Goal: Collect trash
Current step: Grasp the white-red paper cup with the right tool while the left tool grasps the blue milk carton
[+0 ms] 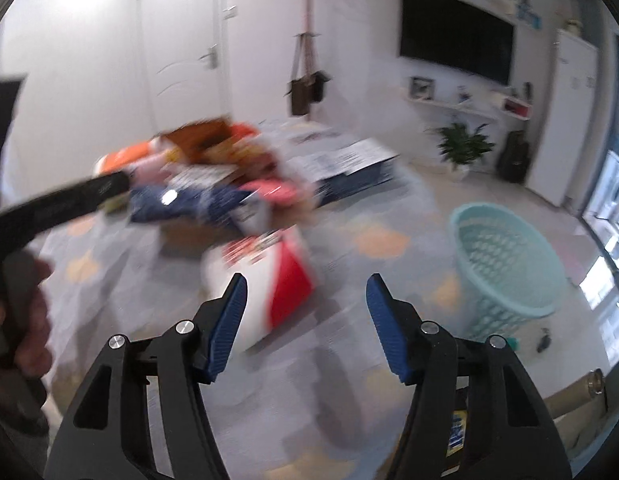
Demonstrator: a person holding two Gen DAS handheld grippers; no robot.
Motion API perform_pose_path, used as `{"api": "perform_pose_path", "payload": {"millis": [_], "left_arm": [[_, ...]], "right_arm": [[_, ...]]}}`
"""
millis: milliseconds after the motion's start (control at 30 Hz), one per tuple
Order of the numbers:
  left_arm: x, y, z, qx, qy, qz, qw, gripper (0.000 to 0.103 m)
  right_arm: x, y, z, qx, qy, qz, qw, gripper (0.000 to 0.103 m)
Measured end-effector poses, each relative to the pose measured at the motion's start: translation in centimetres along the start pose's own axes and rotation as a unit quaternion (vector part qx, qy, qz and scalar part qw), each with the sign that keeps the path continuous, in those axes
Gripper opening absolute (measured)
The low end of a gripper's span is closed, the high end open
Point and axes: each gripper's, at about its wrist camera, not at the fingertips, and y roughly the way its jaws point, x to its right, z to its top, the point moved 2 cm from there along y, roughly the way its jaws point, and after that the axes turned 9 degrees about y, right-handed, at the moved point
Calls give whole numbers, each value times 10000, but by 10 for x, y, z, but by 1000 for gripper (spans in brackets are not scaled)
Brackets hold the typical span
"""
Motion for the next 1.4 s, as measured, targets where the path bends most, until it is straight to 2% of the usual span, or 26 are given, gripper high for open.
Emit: {"api": "perform_pose_path", "payload": {"millis": [133,267,367,500,533,600,633,700,767,833,900,967,1033,1100,1167,1233,1333,1400], "left_arm": [[3,16,-3,-245,-41,-290,9993,83],[12,20,-7,-346,-37,-685,9970,73],[20,22,-15,-441,28,-980,9942,68],[34,15,-29,-562,230,-1154,9915,67],[36,14,-31,-546,284,-1099,9920,68],[38,6,-31,-388,515,-653,9958,80],[38,4,-28,-297,652,-443,9964,83],[40,3,-19,-191,978,-156,9949,85],[46,11,-4,-157,1563,-99,9875,87],[56,25,5,-273,2278,-222,9731,87],[65,37,10,-424,2774,-290,9594,87],[69,47,13,-565,2964,-382,9526,80],[72,56,15,-650,3134,-382,9466,79],[75,60,16,-696,3214,-378,9436,66],[76,61,14,-741,3211,-369,9434,62],[76,52,8,-695,3142,-460,9457,54],[67,38,3,-760,2664,-813,9574,45],[66,28,-4,-733,2473,-832,9626,42]], "right_arm": [[-14,16,-13,-307,-106,138,9994,60],[-4,26,-15,-532,45,139,9985,60],[15,29,-9,-457,219,-47,9987,60],[42,32,1,-369,456,-400,9975,60],[47,35,3,-399,497,-416,9971,60],[56,37,5,-455,605,-419,9963,60],[58,37,6,-458,619,-395,9963,60],[58,34,7,-423,606,-337,9967,60],[55,33,7,-414,556,-280,9972,60],[54,33,8,-423,526,-207,9975,60],[53,32,10,-443,501,-71,9977,60],[55,31,16,-462,558,119,9973,60],[58,31,26,-432,608,153,9971,60],[59,32,35,-447,594,206,9970,61],[55,31,40,-500,554,374,9965,61],[46,30,37,-632,488,591,9951,66],[40,37,25,-944,634,939,9891,72],[39,46,19,-1082,703,948,9871,73]]}}
